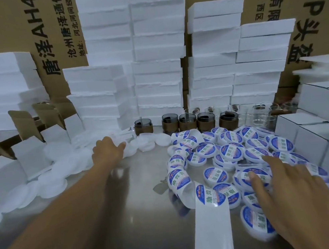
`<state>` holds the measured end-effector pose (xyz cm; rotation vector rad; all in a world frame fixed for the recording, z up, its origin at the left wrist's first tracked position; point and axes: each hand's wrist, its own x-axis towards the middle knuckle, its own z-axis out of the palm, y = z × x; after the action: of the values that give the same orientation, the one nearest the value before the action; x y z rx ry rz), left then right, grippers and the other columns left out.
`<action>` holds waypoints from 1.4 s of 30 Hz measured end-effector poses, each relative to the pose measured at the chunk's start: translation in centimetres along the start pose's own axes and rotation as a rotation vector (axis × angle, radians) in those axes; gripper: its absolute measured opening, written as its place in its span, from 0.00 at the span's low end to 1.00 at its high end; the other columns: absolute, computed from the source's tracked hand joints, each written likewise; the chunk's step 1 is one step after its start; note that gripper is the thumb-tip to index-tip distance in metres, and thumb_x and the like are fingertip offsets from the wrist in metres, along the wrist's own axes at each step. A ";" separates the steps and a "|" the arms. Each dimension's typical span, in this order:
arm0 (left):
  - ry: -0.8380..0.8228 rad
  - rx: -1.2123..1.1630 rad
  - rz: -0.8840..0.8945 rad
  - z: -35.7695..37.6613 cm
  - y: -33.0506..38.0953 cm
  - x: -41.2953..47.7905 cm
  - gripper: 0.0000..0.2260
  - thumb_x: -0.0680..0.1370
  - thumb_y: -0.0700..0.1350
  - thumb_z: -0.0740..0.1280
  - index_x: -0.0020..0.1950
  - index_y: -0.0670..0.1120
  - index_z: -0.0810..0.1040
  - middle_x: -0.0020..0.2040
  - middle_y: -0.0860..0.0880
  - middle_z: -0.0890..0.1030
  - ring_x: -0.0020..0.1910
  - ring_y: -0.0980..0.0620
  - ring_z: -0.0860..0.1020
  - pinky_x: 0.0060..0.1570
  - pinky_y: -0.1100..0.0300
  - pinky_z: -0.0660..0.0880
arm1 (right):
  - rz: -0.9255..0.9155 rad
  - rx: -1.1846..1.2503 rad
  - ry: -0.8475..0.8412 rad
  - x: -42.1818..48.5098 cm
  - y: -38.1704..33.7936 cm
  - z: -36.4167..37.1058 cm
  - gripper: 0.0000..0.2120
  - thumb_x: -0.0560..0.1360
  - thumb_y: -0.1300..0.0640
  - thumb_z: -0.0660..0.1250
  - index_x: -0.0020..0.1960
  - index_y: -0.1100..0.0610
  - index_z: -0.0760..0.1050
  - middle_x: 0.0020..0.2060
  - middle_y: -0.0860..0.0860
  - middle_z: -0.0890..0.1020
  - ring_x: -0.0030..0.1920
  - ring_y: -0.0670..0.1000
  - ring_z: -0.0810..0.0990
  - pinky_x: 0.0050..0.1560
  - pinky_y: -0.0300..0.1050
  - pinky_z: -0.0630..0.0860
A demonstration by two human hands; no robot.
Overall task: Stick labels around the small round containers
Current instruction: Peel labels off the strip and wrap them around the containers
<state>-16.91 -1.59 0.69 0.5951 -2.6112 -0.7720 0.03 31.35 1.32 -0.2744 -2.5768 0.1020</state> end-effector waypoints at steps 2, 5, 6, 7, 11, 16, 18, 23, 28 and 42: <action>0.085 -0.001 0.032 0.2 -0.2 -0.3 0.24 0.77 0.54 0.65 0.68 0.42 0.69 0.66 0.40 0.72 0.64 0.38 0.69 0.62 0.48 0.66 | 0.001 -0.018 -0.007 -0.1 0.0 0.0 0.25 0.73 0.45 0.63 0.64 0.58 0.72 0.48 0.58 0.83 0.54 0.60 0.78 0.50 0.53 0.72; 0.165 -0.061 0.042 0.2 -0.2 -0.9 0.20 0.76 0.50 0.68 0.65 0.44 0.72 0.62 0.41 0.76 0.61 0.39 0.71 0.61 0.48 0.67 | 0.000 -0.038 -0.005 -0.2 -0.1 0.0 0.25 0.74 0.43 0.59 0.66 0.55 0.70 0.51 0.55 0.82 0.56 0.56 0.76 0.53 0.50 0.70; 0.168 -0.127 0.033 0.1 0.0 -1.2 0.18 0.75 0.48 0.69 0.63 0.44 0.73 0.61 0.41 0.77 0.59 0.40 0.72 0.60 0.49 0.68 | -0.002 -0.030 0.000 -0.2 0.0 0.0 0.25 0.74 0.43 0.59 0.66 0.55 0.70 0.50 0.55 0.82 0.56 0.57 0.76 0.53 0.51 0.70; 0.162 -0.221 0.024 -0.1 0.2 -1.6 0.16 0.75 0.46 0.69 0.61 0.44 0.73 0.59 0.41 0.77 0.56 0.41 0.73 0.58 0.51 0.69 | -0.006 -0.012 0.010 -0.2 0.0 0.0 0.24 0.74 0.44 0.60 0.65 0.56 0.72 0.49 0.56 0.83 0.54 0.58 0.77 0.52 0.51 0.70; 0.151 -0.513 0.093 -1.7 2.4 -4.3 0.07 0.75 0.41 0.68 0.53 0.45 0.77 0.49 0.44 0.78 0.44 0.48 0.73 0.44 0.60 0.70 | -0.069 0.107 0.117 -0.4 0.1 0.4 0.19 0.70 0.53 0.69 0.57 0.63 0.77 0.42 0.61 0.83 0.47 0.63 0.79 0.45 0.55 0.73; -0.097 -0.882 0.242 -4.2 6.8 -12.1 0.07 0.77 0.37 0.66 0.51 0.47 0.79 0.45 0.48 0.78 0.42 0.52 0.75 0.41 0.60 0.74 | -0.206 0.313 0.212 -1.1 -0.9 -0.4 0.15 0.70 0.57 0.71 0.55 0.62 0.78 0.40 0.56 0.82 0.44 0.60 0.79 0.45 0.53 0.74; -0.208 -0.963 0.293 -4.5 7.8 -16.0 0.09 0.78 0.38 0.65 0.52 0.51 0.79 0.48 0.50 0.81 0.42 0.55 0.77 0.37 0.65 0.74 | -0.268 0.565 0.107 -1.6 -1.4 -1.0 0.11 0.74 0.55 0.66 0.56 0.56 0.76 0.37 0.46 0.78 0.42 0.48 0.76 0.45 0.46 0.71; -0.393 -1.108 0.395 -4.3 8.5 -22.5 0.10 0.79 0.37 0.62 0.53 0.50 0.79 0.45 0.54 0.81 0.36 0.65 0.77 0.31 0.72 0.70 | -0.127 1.229 -0.123 -2.5 -2.9 -2.0 0.11 0.75 0.48 0.59 0.52 0.48 0.77 0.39 0.44 0.80 0.39 0.39 0.77 0.38 0.30 0.71; -0.461 -1.124 0.413 -4.0 7.9 -23.3 0.10 0.78 0.37 0.63 0.51 0.52 0.79 0.43 0.56 0.82 0.37 0.65 0.78 0.32 0.73 0.70 | 0.029 1.548 -0.271 -2.1 -3.2 -3.1 0.08 0.75 0.63 0.64 0.43 0.54 0.80 0.32 0.44 0.84 0.30 0.39 0.78 0.34 0.29 0.73; -0.535 -1.453 0.038 -2.1 8.3 -23.4 0.04 0.76 0.41 0.66 0.47 0.46 0.80 0.42 0.47 0.82 0.39 0.50 0.79 0.39 0.58 0.80 | 0.166 1.557 -0.393 -2.4 -3.5 -2.5 0.04 0.74 0.59 0.67 0.43 0.54 0.79 0.29 0.50 0.83 0.29 0.44 0.78 0.35 0.34 0.76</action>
<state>1.50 15.18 2.26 -0.1434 -1.6074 -2.5880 2.75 27.48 2.67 0.1607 -2.0105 2.1755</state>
